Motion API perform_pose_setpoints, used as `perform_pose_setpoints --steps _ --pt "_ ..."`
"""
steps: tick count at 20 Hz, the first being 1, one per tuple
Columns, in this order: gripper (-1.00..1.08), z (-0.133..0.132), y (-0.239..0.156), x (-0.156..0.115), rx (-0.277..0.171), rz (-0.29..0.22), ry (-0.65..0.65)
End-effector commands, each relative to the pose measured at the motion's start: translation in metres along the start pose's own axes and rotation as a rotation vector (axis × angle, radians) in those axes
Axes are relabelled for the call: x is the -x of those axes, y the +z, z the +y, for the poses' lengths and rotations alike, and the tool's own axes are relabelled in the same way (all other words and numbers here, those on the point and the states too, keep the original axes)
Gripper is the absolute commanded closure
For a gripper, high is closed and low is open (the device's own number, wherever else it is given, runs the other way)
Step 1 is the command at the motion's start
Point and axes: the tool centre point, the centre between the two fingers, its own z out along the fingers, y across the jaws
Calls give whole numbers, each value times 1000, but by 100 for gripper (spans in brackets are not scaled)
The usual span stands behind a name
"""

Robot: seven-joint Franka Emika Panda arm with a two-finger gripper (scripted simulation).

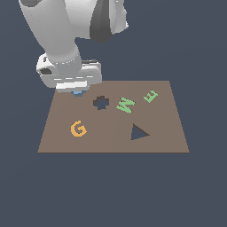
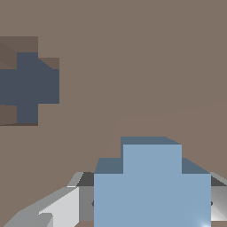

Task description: Insert a designated object into the corresponding slot on a board.

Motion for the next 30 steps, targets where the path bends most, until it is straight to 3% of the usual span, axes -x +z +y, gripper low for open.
perform_pose_setpoints --steps 1,13,30 --pt "108 -2 0 0 0 0 28" --pt "108 -23 -2 0 0 0 288" --pt "108 -66 -6 -20 -1 0 888"
